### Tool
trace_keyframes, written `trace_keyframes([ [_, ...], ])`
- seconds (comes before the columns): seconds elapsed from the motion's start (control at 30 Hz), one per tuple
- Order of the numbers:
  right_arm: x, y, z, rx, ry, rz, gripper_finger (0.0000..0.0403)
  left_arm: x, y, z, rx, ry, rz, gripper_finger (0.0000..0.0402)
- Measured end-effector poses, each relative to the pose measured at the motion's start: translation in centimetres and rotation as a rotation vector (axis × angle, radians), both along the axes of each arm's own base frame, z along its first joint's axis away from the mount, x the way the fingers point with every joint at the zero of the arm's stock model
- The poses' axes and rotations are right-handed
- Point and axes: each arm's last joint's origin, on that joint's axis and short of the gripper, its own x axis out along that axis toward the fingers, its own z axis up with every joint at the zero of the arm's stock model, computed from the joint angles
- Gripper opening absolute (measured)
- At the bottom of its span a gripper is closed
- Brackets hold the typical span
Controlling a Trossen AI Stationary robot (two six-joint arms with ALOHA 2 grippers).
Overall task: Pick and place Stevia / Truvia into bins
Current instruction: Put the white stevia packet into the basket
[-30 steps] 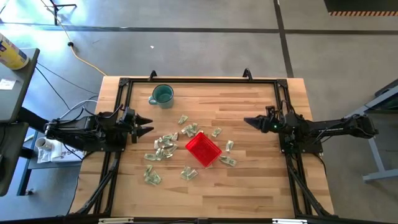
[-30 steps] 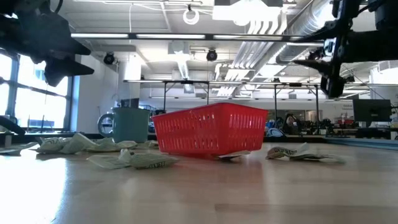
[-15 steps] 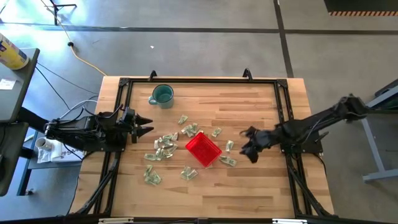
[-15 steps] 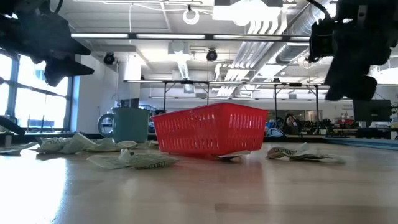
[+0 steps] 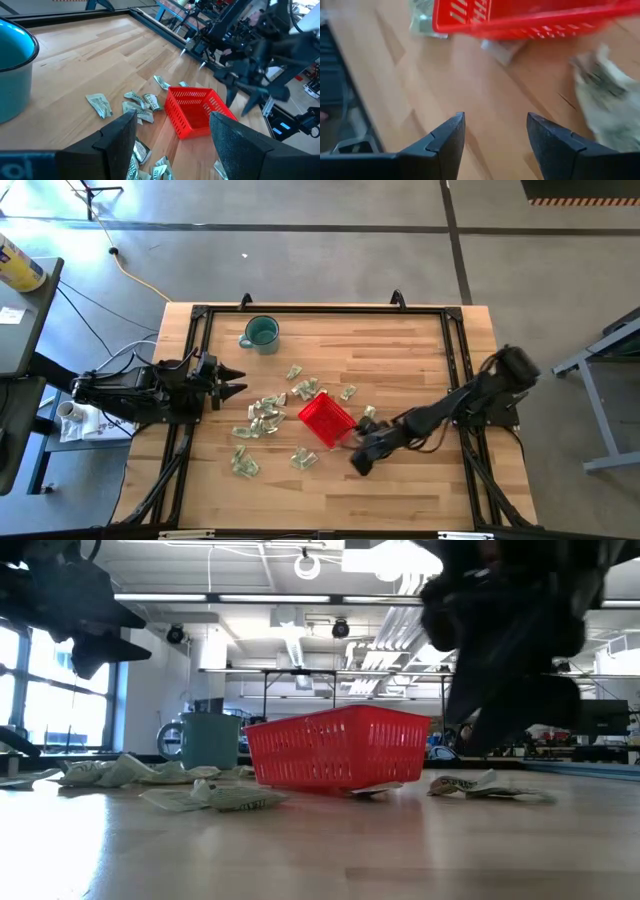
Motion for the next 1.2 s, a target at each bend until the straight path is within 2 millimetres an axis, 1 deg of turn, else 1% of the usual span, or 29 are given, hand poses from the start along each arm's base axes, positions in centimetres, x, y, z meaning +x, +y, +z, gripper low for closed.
trace_keyframes([
  [0.13, 2.6, 1.1, -1.2, -0.002, 0.017, -0.049, 0.0201, 0.0, 0.0, 0.0, 0.0, 0.0, 0.0, 0.0282],
  [0.23, 4.0, 1.8, -2.2, 0.004, 0.039, -0.074, 0.0195, 0.0, 0.0, 0.0, 0.0, 0.0, 0.0, 0.0282],
  [0.33, 5.3, 2.3, -2.1, 0.014, 0.022, -0.087, 0.019, 0.0, 0.0, 0.0, 0.0, 0.0, 0.0, 0.0282],
  [0.43, 5.7, 2.3, -1.6, -0.021, 0.031, -0.115, 0.0189, 0.0, 0.0, 0.0, 0.0, 0.0, 0.0, 0.0282],
  [0.57, 5.4, 1.6, -1.5, -0.071, 0.116, -0.163, 0.0197, 0.0, 0.0, 0.0, 0.0, 0.0, 0.0, 0.0282],
  [0.7, 5.5, 0.8, -1.7, -0.076, 0.142, -0.183, 0.0212, 0.0, 0.0, 0.0, 0.0, 0.0, 0.0, 0.0282],
  [0.9, 6.4, -1.7, -1.7, -0.06, 0.149, -0.256, 0.0227, 0.0, 0.0, 0.0, 0.0, 0.0, 0.0, 0.0282],
  [1.07, 6.9, -3.0, -2.0, -0.009, 0.177, -0.306, 0.0219, 0.0, 0.0, 0.0, 0.0, 0.0, 0.0, 0.0282],
  [1.2, 7.2, -3.3, -2.5, 0.02, 0.19, -0.305, 0.0203, 0.0, 0.0, 0.0, 0.0, 0.0, 0.0, 0.0282],
])
